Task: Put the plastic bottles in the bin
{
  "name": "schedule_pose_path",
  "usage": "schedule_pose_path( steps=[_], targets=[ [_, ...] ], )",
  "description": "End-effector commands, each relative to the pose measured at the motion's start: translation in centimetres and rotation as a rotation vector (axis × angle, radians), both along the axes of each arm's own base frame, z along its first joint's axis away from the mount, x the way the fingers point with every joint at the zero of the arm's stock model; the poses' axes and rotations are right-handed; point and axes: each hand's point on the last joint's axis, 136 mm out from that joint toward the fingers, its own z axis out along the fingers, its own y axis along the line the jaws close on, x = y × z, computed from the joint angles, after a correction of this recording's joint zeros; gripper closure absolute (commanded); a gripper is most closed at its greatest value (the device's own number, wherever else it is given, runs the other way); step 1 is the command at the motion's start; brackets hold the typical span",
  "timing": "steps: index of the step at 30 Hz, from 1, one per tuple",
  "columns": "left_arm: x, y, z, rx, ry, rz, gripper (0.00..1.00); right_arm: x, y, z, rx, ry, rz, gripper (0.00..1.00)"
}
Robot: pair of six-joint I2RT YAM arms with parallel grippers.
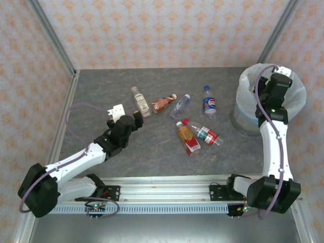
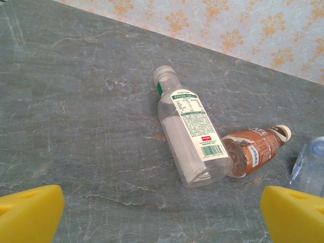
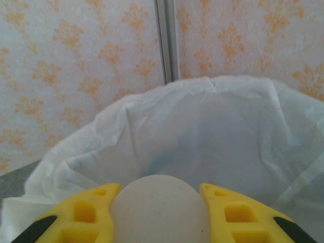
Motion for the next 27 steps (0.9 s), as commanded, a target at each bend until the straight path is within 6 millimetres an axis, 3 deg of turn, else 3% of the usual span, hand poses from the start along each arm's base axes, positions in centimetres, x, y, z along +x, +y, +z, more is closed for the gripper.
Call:
schedule_pose_path(
  steps=[1,5,14,15,19,27],
  targets=[
    [-0.3,1.0,-0.3,0.01,0.001,0.039,0.0,0.5,1.0,-2.4,0.046,0.052,0.055,1.0],
    [-0.2,0.9,-0.4,0.006,0.003,0.037,0.0,1.3,1.3,-5.6,0.079,0.117,0.076,1.0],
    [-0.4,0.9,-0.6,0.007,0.011,0.035,0.0,1.6,-0.1,-9.9,0.077,0.219,0.009,1.0],
    [-0.4,1.0,-0.6,0.006,0.01,0.035,0.0,1.6,-0.4,-9.9,0.077,0.218,-0.005,0.96],
    [-0.6,1.0,-0.7,0.004,0.014,0.034,0.0,1.3,-0.9,-9.5,0.067,0.212,-0.04,0.52],
    [-0.8,1.5,-1.0,0.01,0.024,0.055,0.0,-0.6,-3.0,-7.9,0.018,0.228,-0.183,0.06]
  ],
)
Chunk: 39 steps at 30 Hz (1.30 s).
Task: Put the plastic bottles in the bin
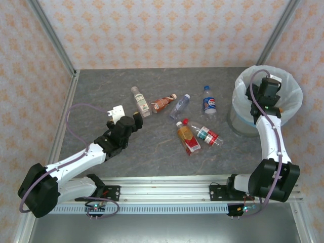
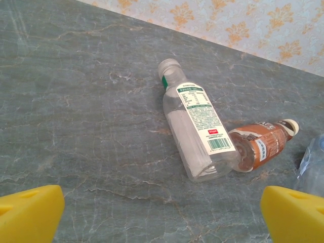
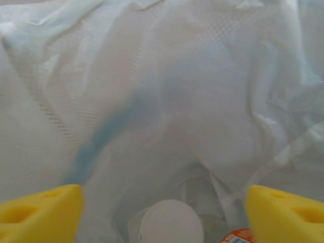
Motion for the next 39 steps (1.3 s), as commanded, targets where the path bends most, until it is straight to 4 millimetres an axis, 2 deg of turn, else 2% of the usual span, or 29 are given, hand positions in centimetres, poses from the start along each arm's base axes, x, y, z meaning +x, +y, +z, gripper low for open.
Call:
schedule_pose_path(
  steps=[1,6,12,13,17,23,27,32,36,39],
  targets=[
    [-0.4,1.3,-0.2,0.004,0.0,0.054,0.0,-1.7,-1.2,0.4,-0.033,0.045,-0.083,0.05],
    [-0.1,1.3,-0.2,0.005,0.009,0.071,0.0,-2.6,-1.6,2.2,-0.046,0.009,-0.126,0.03],
    [0.2,1.0,-0.9,0.01,0.039,0.078,0.0,-2.8,-0.7,3.8,-0.014,-0.04,-0.09,0.01],
    [0.3,0.9,-0.9,0.009,0.04,0.08,0.0,-3.2,-0.5,4.8,-0.012,-0.069,-0.086,0.01],
    [0.5,0.8,-1.1,0.007,0.046,0.083,0.0,-3.4,0.2,5.9,0.01,-0.108,-0.056,0.01],
    [0.5,0.9,-1.1,-0.001,0.045,0.09,0.0,-3.3,2.5,7.8,0.073,-0.176,0.031,0.01],
    [0.6,0.6,-0.8,-0.018,0.042,0.079,0.0,-3.3,5.3,10.1,0.088,-0.221,0.122,0.01],
    [0.8,-0.6,0.5,-0.065,0.037,0.015,0.0,-3.0,10.3,12.1,0.084,-0.221,0.299,0.01],
    [0.8,-2.4,2.2,-0.085,0.055,-0.101,0.0,-3.1,14.1,12.2,0.072,-0.187,0.423,0.01],
    [0.3,-3.6,3.4,-0.06,0.112,-0.199,0.0,-3.1,17.6,11.2,0.091,-0.132,0.549,0.01]
  ],
)
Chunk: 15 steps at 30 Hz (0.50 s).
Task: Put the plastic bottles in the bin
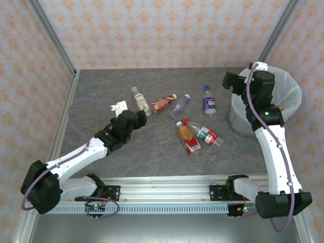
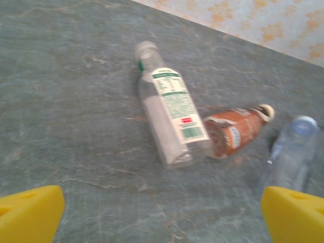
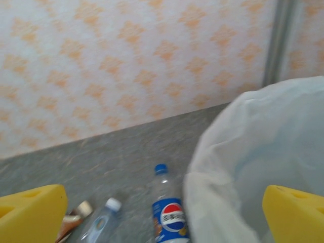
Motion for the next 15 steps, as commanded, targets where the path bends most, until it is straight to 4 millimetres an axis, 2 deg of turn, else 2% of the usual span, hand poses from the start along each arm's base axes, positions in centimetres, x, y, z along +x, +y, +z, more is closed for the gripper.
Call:
schedule_pose_path(
  steps=[1,5,7,10,15],
  targets=[
    [-0.8,-1.4,2.3,0.006,0.045,-0.13,0.0,-0.7,3.8,-1.4,-0.032,0.084,0.158,0.01],
    [-1.4,-2.8,3.5,0.01,0.071,-0.241,0.0,-1.2,8.2,-4.7,-0.122,0.2,0.323,0.01],
    [-1.6,-3.8,4.2,-0.007,0.077,-0.296,0.0,-1.4,9.6,-7.5,-0.202,0.288,0.392,0.01],
    [-1.8,-5.5,5.5,-0.018,0.093,-0.39,0.0,-2.1,11.0,-11.3,-0.29,0.422,0.497,0.01],
    [-1.2,-6.4,6.9,0.044,0.126,-0.45,0.0,-1.9,11.4,-16.0,-0.336,0.57,0.526,0.01]
  ],
)
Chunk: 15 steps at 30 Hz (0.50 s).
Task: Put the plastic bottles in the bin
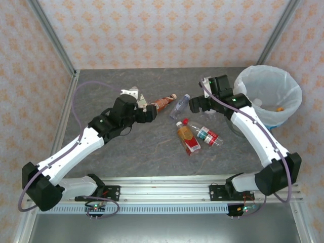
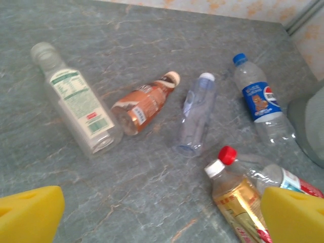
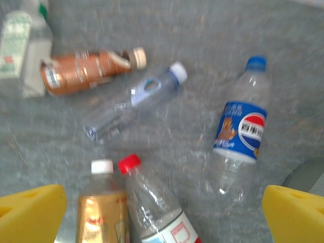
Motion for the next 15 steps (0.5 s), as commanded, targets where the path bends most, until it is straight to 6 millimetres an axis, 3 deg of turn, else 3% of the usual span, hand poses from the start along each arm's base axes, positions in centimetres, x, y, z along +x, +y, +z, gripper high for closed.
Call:
schedule_pose_path(
  steps=[1,6,11,15],
  targets=[
    [-0.4,-0.5,-0.3,0.056,0.037,-0.084,0.0,-1.2,-0.1,-2.7,-0.067,0.101,0.046,0.01],
    [-0.1,-0.8,-2.7,0.057,0.079,-0.075,0.0,-2.3,1.5,-5.9,-0.097,0.201,0.041,0.01],
    [0.0,-0.4,-2.2,0.065,0.056,-0.059,0.0,-3.6,2.2,-8.7,-0.116,0.27,-0.036,0.01],
    [0.1,0.2,-2.6,0.08,0.05,-0.028,0.0,-5.2,4.0,-10.5,-0.105,0.335,-0.028,0.01]
  ],
)
